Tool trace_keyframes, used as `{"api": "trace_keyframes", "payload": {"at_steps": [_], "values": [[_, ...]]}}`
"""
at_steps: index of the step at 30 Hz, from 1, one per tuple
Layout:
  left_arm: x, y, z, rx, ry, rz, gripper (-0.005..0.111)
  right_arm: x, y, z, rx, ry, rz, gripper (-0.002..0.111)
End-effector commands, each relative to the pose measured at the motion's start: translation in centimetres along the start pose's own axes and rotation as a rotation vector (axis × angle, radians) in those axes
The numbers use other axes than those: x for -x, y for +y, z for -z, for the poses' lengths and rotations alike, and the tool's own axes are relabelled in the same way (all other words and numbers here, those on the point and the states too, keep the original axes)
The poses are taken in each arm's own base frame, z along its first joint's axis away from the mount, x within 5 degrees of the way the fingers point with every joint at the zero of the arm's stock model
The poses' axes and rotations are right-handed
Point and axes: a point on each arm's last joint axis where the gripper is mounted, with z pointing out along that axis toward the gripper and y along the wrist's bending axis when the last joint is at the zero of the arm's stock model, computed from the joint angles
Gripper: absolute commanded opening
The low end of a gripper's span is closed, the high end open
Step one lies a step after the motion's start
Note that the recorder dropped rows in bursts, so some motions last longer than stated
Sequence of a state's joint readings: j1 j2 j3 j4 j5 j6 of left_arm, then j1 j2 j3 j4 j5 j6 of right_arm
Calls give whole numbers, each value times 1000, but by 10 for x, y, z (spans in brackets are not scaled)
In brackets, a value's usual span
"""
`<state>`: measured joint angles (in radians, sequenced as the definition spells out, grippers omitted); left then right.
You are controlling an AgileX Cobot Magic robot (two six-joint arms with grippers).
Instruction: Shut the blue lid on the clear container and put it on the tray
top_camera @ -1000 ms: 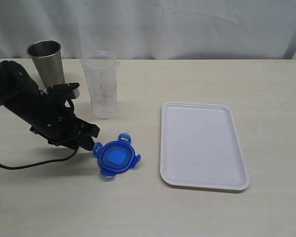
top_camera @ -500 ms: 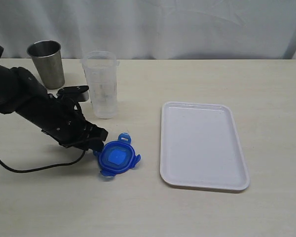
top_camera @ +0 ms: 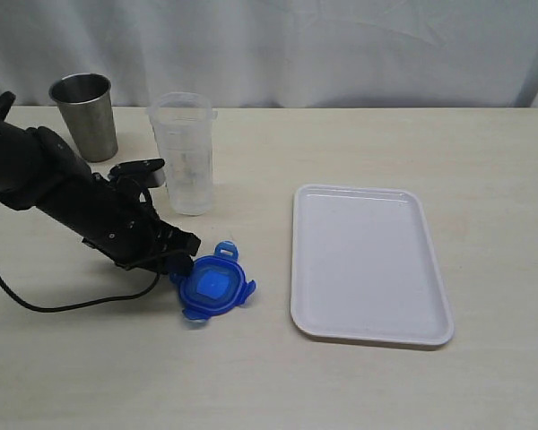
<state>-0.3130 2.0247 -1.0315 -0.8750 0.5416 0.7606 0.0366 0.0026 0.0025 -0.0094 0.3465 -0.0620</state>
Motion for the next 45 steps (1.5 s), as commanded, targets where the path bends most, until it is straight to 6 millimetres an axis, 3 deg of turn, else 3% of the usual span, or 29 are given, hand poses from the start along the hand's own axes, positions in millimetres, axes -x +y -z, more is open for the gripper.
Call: {"api": "trace_keyframes", "payload": {"at_steps": [1,10,16,24,32,39,42,45], "values": [[-10,4,-12,-1,65,-9,44,1,0,0,0,-10,6,4],[-14,2,-11,-33,107,-33,0,1,0,0,0,-10,6,4],[-12,-4,9,3,111,-84,0,1,0,0,0,-10,6,4],[-1,-34,72,-20,-16,-183,0,1,0,0,0,-10,6,4],[-6,-63,132,-54,-125,-269,0,1,0,0,0,-10,6,4],[-2,-77,183,56,-380,-357,0,1,0,0,0,-10,6,4],[0,-75,193,126,-444,-372,0,1,0,0,0,-10,6,4],[-4,-69,189,155,-414,-313,0,1,0,0,0,-10,6,4]]}}
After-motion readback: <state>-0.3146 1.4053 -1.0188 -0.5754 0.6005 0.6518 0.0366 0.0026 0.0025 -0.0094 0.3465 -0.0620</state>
